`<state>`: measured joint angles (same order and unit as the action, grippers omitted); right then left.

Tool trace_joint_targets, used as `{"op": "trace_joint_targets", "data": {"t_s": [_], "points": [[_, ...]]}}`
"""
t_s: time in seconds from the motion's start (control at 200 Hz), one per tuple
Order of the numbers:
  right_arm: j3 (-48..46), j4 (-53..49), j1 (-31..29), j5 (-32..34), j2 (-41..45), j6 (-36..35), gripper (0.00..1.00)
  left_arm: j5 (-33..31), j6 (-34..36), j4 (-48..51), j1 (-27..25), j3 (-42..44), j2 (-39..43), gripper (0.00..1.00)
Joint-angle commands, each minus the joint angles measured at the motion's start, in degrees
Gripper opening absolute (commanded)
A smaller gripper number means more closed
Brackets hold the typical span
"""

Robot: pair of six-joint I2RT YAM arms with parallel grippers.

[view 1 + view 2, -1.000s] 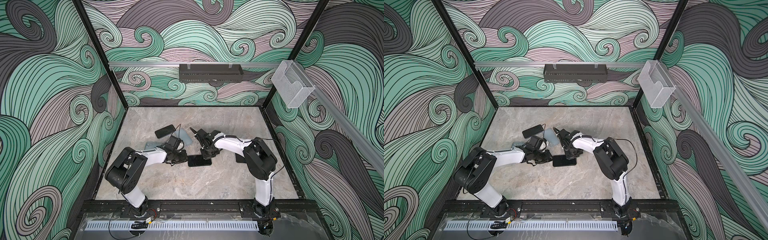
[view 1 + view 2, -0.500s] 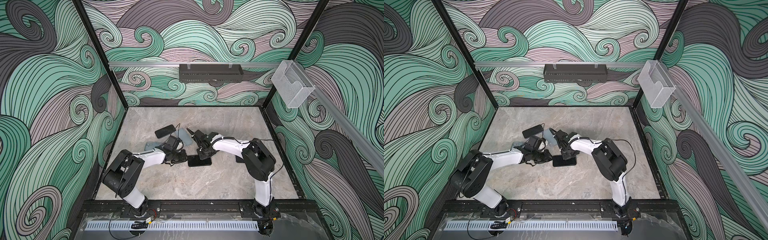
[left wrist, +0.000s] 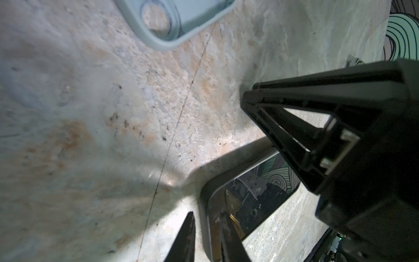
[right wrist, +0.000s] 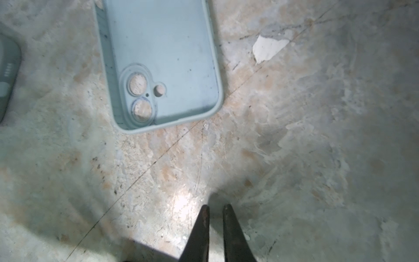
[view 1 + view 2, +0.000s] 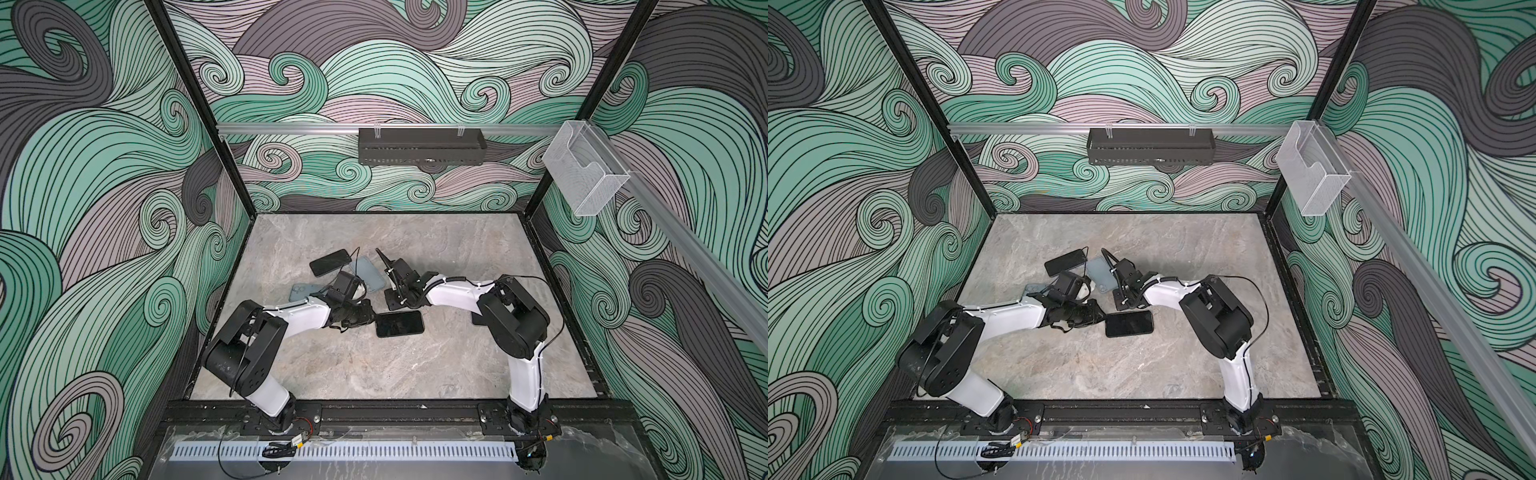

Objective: Put the phone into the phone case

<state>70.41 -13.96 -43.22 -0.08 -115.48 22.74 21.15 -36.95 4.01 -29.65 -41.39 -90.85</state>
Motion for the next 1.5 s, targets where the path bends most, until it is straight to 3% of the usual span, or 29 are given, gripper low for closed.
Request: {"op": "trace_joint_targets", "data": {"t_s": [0.0,0.115,0.235,0.42,0.721,1.011,1.366,1.441,1.496], "points": [[-8.2,-17.7,1.6,-2.5,-5.0,-0.5,0.16,-0.3,-0.1,1.2,0.3,0.3,0.4,0.24],[-6.0,-19.7,3.7,-3.4,2.1,-2.3,0.17,-0.3,-0.1,1.3,0.3,0.1,0.4,0.27],[-2.8,-22.3,6.4,-4.0,8.1,-5.2,0.26,-0.2,-0.2,1.0,0.3,-0.2,0.1,0.28],[0.2,-26.0,10.9,-8.7,13.3,-9.5,0.30,0.2,-0.1,1.1,0.3,-0.3,0.2,0.31],[-2.1,-26.0,13.4,-21.0,10.7,-13.5,0.29,1.9,0.5,1.5,-0.1,-2.0,-2.9,0.32],[-8.9,-21.4,13.1,-22.7,10.3,-10.3,0.32,1.9,0.2,2.1,-0.6,-2.2,-4.1,0.31],[-13.6,-16.5,9.1,-31.3,10.9,-7.0,0.26,1.4,0.6,3.4,-0.7,-3.2,-5.1,0.28],[-14.3,-17.4,9.1,-29.8,11.8,-6.8,0.26,0.5,0.9,4.9,-0.7,-3.6,-4.7,0.28],[-14.2,-19.3,9.2,-24.8,12.9,-7.1,0.26,-0.2,1.2,6.0,-0.7,-3.8,-4.2,0.29]]}}
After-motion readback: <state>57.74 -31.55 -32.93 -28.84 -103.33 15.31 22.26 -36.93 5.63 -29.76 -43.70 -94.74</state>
